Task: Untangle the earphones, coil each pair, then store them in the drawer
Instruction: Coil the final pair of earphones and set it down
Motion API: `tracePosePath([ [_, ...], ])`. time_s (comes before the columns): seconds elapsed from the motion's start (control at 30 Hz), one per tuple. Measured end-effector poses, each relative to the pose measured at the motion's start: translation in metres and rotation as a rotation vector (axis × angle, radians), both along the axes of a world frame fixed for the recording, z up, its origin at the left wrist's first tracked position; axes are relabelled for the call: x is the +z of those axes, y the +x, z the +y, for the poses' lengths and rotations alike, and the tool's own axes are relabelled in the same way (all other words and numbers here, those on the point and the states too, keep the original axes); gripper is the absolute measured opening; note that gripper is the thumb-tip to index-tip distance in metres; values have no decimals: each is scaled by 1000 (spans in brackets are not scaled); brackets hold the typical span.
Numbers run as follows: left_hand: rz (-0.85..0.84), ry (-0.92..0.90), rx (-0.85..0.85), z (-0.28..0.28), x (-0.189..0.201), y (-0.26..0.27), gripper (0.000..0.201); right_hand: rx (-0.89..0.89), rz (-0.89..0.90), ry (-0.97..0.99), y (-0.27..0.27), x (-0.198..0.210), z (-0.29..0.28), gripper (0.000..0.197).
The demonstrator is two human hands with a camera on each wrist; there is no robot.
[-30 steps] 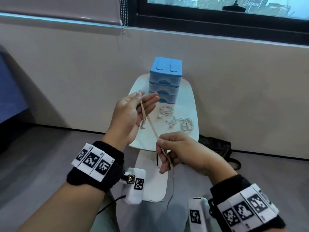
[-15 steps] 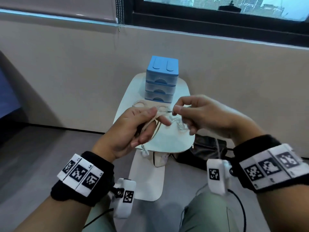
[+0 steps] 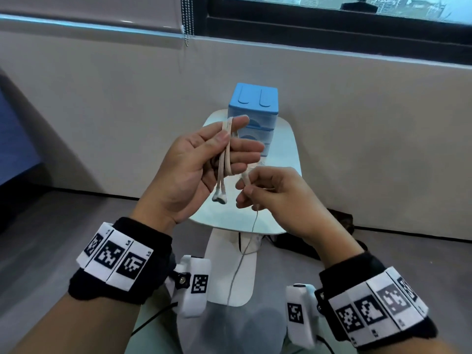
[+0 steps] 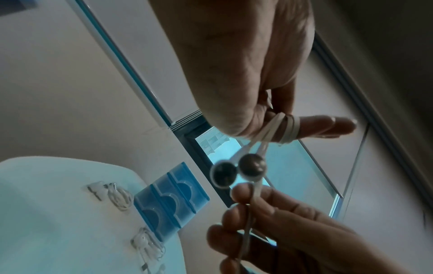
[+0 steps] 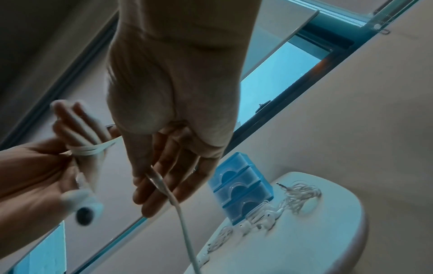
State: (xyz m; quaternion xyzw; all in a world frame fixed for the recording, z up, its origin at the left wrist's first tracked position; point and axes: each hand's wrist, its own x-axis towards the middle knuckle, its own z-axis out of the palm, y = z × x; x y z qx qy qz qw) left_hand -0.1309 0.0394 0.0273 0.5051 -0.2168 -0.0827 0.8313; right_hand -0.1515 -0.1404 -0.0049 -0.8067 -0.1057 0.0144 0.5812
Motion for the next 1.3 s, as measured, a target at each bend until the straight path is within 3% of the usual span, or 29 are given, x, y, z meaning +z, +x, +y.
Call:
tracePosePath([
  [0.33, -196, 160, 3, -19, -3, -8, 36, -152, 127, 251, 3, 24, 19, 24],
  [0.5, -190, 167, 162, -26, -8, -1, 40, -148, 187, 157, 2, 28, 19, 23],
  [0.67, -241, 327, 275, -23, -14, 4, 44, -139, 218, -41, -3, 33, 20, 18],
  [0.77, -291, 415, 278, -25, -18, 2, 46, -99, 290, -91, -4, 36, 17, 18],
  [0.93, -337, 459, 274, -28, -19, -2, 53, -101, 258, -54, -2, 36, 13, 23],
  [1.17, -514, 675, 349, -30, -22, -2, 55, -93, 268, -201, -4, 42, 8, 19],
  [1.3, -522, 766, 266, -26, -26, 0, 54, -19, 215, -227, -9, 53, 0, 25],
])
